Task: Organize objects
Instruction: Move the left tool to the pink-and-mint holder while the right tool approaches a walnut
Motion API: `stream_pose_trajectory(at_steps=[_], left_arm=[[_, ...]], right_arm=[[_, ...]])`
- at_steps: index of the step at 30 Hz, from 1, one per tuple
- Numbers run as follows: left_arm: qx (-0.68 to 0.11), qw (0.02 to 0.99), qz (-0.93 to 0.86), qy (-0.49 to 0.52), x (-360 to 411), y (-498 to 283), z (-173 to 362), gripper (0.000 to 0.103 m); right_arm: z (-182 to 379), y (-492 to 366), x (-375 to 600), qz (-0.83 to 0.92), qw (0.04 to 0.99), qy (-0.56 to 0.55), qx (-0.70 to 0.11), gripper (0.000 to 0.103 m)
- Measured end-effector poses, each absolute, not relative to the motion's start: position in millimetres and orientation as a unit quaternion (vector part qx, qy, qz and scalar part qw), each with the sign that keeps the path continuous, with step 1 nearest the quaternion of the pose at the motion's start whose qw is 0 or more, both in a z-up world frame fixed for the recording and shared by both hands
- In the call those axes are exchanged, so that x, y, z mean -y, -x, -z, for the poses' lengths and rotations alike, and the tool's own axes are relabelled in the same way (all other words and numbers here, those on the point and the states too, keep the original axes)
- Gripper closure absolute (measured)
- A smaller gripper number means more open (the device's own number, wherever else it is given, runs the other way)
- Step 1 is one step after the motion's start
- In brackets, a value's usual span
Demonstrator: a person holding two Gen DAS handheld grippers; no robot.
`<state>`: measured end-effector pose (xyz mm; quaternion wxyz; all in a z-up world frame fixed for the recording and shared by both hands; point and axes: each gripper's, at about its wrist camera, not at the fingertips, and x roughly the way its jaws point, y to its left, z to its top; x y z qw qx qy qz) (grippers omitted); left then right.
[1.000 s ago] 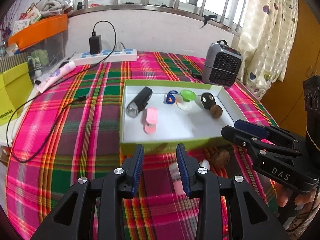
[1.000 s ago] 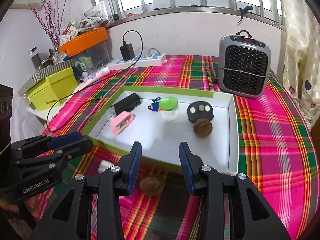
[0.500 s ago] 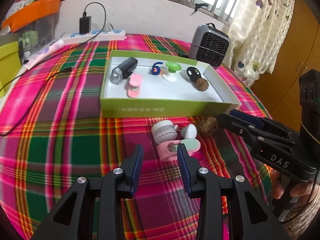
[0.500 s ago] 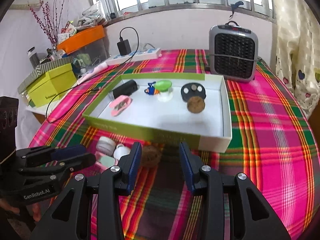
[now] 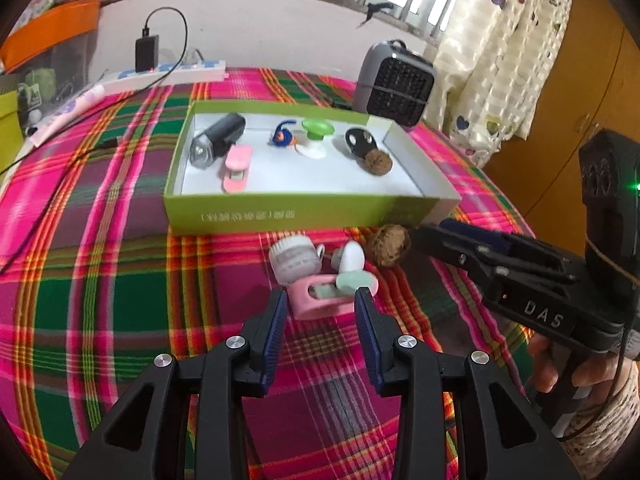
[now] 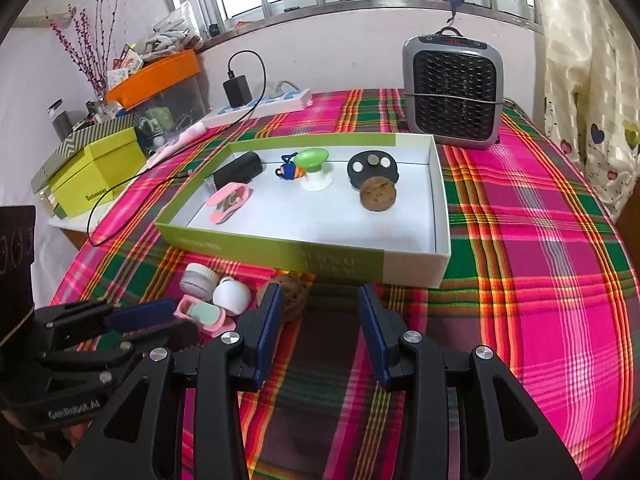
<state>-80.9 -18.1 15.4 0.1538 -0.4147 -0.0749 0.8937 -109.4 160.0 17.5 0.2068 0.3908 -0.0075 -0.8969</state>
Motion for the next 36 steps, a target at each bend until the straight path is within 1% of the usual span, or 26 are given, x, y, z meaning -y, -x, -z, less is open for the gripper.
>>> stream_pose_trajectory(at_steps=[3, 16, 19, 22, 24, 30, 36], left_arm=[[0.062, 0.161, -0.896, 0.409, 16, 84, -16, 0.066], [0.068, 0.207, -0.880, 0.421, 2, 69, -14, 0.066], [0.054, 0.216, -0.880, 0.419, -3, 62, -15, 0.066], [0.031, 0.195, -0.889, 0.413, -4, 63, -16, 0.066], [0.029, 0.186, -0.892, 0.410, -1, 67, -17, 0.066], [0.006, 0.190, -0.893, 0.409, -3, 79, -16, 0.066], [-0.011, 0.213, -0.883, 0.417, -13, 87, -12, 0.065]], right_arm=[[-17, 110, -160, 0.896, 0.208, -0.392, 0.008, 0.063], [-16, 111, -162, 0.895, 0.205, -0.395, 0.011, 0.063], [-16, 111, -163, 0.896, 0.205, -0.394, 0.009, 0.063], [-16, 111, -163, 0.895, 0.204, -0.396, 0.011, 0.063], [-16, 111, -163, 0.895, 0.204, -0.396, 0.012, 0.063], [-16, 112, -164, 0.895, 0.205, -0.397, 0.013, 0.063], [-14, 112, -164, 0.893, 0.205, -0.400, 0.013, 0.063]])
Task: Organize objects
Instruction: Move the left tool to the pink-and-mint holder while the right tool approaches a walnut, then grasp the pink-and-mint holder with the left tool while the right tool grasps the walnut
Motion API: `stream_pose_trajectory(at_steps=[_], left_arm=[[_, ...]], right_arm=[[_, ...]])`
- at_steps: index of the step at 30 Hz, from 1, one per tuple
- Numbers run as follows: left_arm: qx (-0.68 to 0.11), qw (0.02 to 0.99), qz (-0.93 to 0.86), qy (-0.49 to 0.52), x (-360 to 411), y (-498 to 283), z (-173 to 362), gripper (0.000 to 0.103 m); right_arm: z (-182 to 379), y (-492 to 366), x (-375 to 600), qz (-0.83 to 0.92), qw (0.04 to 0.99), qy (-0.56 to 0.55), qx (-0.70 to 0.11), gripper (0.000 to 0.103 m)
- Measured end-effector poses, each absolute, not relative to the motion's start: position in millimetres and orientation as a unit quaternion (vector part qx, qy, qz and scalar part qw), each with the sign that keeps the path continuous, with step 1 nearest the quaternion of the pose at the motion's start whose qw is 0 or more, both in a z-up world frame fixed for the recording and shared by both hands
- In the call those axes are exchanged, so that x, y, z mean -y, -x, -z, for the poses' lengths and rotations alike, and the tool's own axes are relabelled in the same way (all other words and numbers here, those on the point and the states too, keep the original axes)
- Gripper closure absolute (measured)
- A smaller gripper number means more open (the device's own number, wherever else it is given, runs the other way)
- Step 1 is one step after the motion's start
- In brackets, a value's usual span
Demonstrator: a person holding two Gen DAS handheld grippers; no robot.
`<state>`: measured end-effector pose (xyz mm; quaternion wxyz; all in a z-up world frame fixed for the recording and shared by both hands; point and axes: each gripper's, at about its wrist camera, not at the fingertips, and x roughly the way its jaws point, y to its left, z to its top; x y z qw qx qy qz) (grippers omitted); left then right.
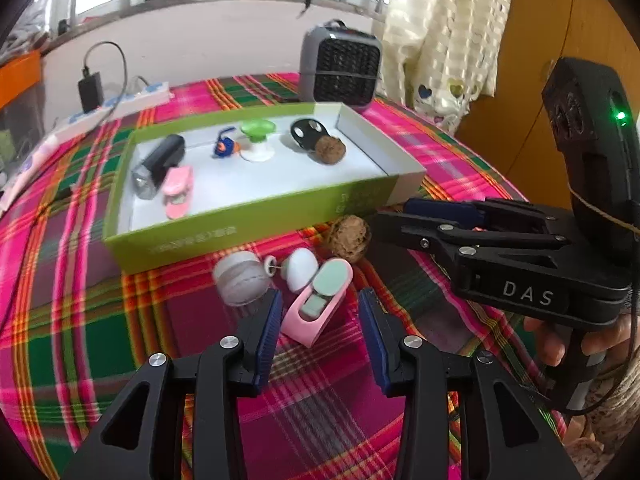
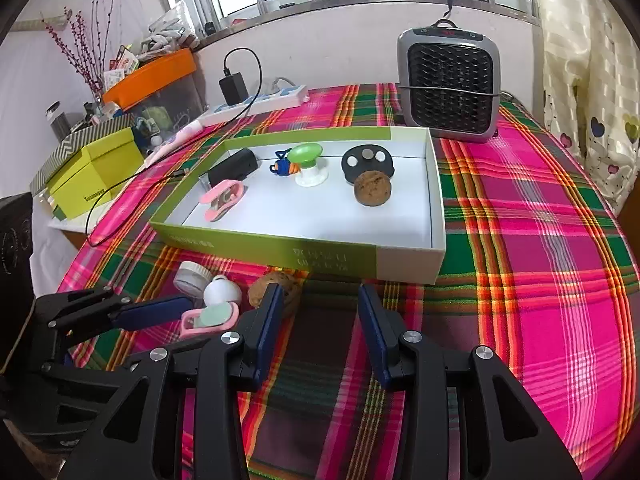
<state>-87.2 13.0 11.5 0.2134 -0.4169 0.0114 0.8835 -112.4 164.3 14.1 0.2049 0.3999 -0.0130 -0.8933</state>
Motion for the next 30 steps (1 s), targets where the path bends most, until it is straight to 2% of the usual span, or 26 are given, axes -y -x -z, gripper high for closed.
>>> stream_pose_trajectory(at_steps=[11, 13, 19, 30], left_arm=[[-0.008, 0.204, -0.881, 0.426, -18, 91, -8, 0.067], [-0.016, 0.195, -0.884, 0.426, -19, 90, -8, 0.075], [-0.018, 0.191, -0.884, 0.427, -19, 89, -7, 0.086], [-0.005, 0.191, -0.884, 0.427, -11, 78, -7, 0.087]], right_arm=[[-14, 115, -165, 0.893, 0.204, -0.402, 0.013, 0.063], [-14, 115, -165, 0.893, 0.203, -0.402, 0.013, 0.063], [-14, 115, -163, 0.892, 0.203, -0.403, 0.009, 0.063], [-16, 113, -160, 0.893, 0.204, -0.401, 0.005, 0.063]])
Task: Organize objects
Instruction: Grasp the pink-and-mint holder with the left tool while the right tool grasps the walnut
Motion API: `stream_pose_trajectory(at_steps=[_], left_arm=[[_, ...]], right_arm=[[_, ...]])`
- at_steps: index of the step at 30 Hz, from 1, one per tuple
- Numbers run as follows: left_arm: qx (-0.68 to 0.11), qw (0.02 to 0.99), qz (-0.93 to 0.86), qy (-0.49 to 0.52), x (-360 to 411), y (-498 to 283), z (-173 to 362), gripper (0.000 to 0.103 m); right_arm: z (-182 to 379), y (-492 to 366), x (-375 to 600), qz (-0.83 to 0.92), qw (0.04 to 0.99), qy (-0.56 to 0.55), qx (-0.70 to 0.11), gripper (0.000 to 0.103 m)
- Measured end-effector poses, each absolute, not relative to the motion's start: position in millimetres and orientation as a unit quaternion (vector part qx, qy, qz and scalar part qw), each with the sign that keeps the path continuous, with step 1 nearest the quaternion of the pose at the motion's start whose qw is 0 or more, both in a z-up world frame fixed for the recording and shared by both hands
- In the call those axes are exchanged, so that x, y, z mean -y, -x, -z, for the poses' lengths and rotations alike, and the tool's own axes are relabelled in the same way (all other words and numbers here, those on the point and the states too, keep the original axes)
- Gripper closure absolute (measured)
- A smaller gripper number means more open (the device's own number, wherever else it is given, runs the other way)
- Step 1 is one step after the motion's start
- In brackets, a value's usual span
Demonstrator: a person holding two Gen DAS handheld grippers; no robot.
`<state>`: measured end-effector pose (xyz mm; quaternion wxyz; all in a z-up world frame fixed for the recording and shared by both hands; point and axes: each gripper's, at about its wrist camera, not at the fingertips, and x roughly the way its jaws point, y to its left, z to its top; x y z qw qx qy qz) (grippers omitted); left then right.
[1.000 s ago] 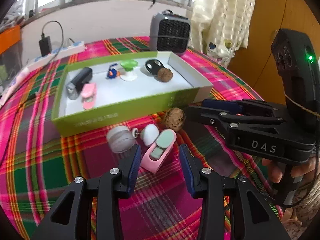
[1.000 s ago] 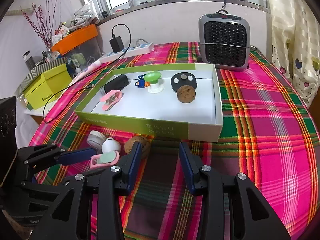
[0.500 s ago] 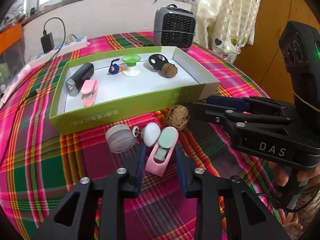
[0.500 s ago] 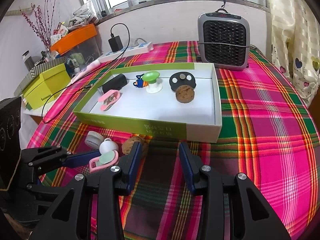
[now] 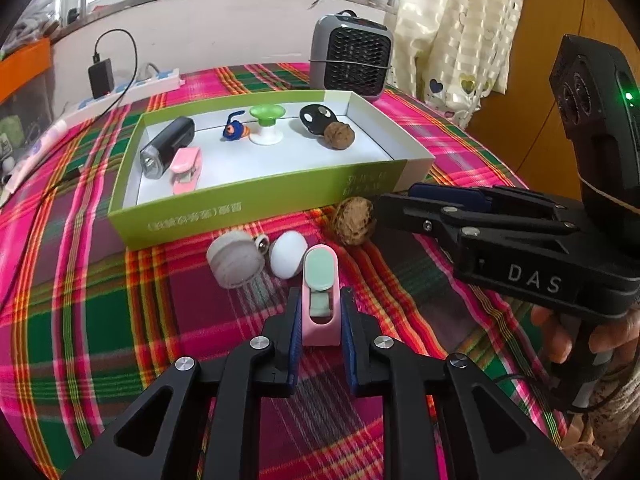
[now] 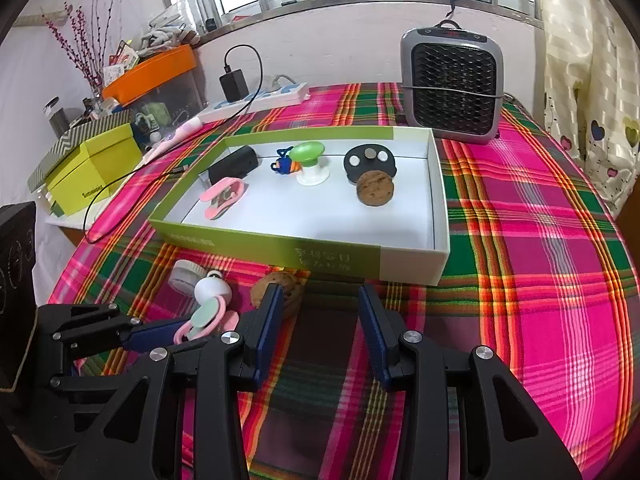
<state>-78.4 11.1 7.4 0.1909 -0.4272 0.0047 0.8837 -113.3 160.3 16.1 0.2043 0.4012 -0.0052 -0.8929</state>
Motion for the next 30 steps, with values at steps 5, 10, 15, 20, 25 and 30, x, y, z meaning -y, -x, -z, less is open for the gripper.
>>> stream_pose_trajectory(at_steps=[5, 10, 15, 20, 25, 30], left_arm=[[0.006, 0.183, -0.885, 0.427, -2, 72, -8, 0.087], [0.013, 0.161, -0.891, 0.424, 11, 68, -7, 0.087], [0.018, 0.138, -0.895, 0.424, 24, 67, -7, 0.087], [0.026, 0.126, -0.896, 0.424, 33, 69, -7, 0.087], [0.029, 0.121, -0.898, 0.423, 34, 73, -7, 0.087], [0.032, 0.120, -0.898, 0.423, 34, 76, -6, 0.087]], right_arm=[[-18, 111, -157, 0.893, 0.207, -0.399, 0.007, 0.063], [-16, 107, -152, 0.891, 0.216, -0.400, 0.008, 0.063], [-14, 108, -144, 0.888, 0.221, -0.404, 0.001, 0.063], [-13, 113, -138, 0.885, 0.223, -0.409, -0.004, 0.063], [-11, 117, -134, 0.883, 0.225, -0.413, -0.010, 0.063], [-8, 122, -133, 0.880, 0.220, -0.420, -0.012, 0.063]])
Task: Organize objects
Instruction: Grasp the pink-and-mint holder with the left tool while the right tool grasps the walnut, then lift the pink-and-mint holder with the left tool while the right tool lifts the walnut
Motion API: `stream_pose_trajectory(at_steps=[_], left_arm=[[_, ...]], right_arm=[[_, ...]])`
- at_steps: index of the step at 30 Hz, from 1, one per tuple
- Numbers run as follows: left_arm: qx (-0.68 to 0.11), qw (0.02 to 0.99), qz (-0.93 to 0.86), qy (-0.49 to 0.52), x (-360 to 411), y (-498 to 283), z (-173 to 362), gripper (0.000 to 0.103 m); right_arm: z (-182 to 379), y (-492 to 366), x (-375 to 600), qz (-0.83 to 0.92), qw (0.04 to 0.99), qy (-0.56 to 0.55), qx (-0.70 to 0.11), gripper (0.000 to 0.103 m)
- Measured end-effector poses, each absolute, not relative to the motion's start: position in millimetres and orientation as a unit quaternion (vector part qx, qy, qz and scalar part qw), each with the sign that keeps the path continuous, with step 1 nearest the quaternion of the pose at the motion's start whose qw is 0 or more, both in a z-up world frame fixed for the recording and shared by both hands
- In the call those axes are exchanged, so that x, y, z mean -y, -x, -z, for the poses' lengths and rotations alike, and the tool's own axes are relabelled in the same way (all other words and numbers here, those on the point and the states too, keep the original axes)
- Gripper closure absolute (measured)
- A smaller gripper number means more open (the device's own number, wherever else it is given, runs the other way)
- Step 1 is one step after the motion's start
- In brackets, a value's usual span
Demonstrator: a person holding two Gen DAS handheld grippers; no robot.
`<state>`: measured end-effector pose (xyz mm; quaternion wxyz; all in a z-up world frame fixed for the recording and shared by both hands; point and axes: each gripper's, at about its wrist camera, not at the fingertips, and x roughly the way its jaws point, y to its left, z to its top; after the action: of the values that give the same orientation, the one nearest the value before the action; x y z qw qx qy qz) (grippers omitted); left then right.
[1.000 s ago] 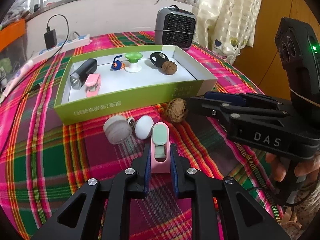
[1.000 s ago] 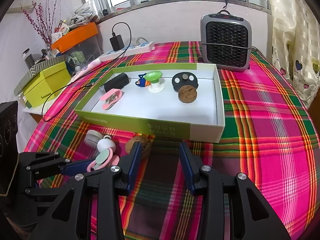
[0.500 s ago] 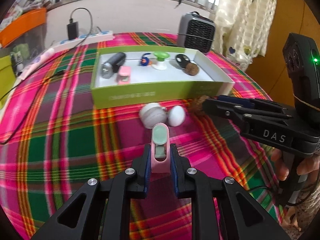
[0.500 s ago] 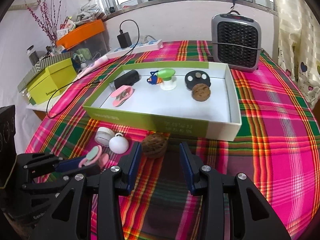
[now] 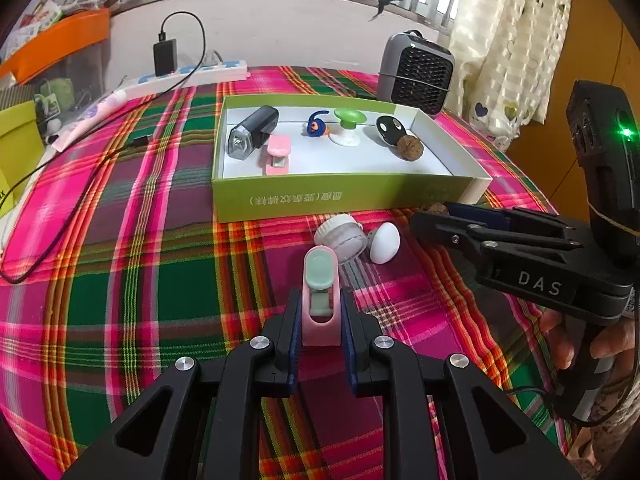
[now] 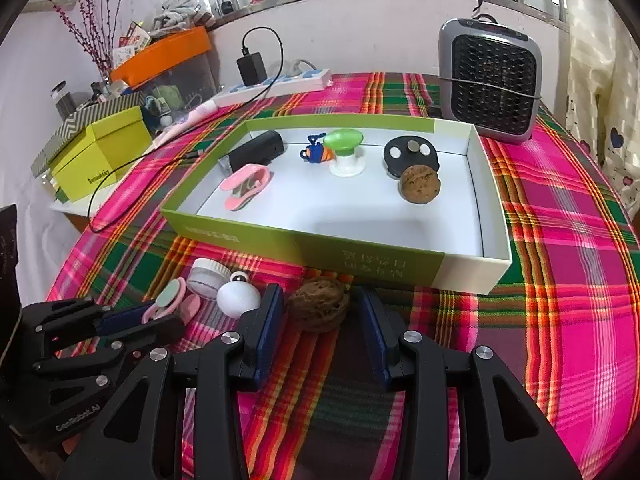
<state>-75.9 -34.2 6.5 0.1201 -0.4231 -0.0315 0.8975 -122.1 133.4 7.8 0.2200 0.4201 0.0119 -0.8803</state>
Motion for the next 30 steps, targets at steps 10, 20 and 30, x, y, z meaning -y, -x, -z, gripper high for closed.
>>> stream_pose_trajectory(at_steps=[10, 20, 30], left_arm=[[0.036, 0.124, -0.896, 0.424, 34.2, 82.2, -5.9, 0.086], [0.030, 0.121, -0.897, 0.424, 32.4, 83.2, -6.1, 0.086], [0.028, 0.117, -0.898, 0.424, 30.6, 83.3, -6.2, 0.087]], right_arm=[[-4.5, 127.3, -132.6, 0.879, 0.215, -0.426, -0.019, 0.063], [-4.7, 125.8, -131.3, 0.879, 0.213, -0.425, -0.031, 0.063], [-6.0, 124.8, -130.7, 0.878, 0.221, -0.424, -0.034, 0.069]])
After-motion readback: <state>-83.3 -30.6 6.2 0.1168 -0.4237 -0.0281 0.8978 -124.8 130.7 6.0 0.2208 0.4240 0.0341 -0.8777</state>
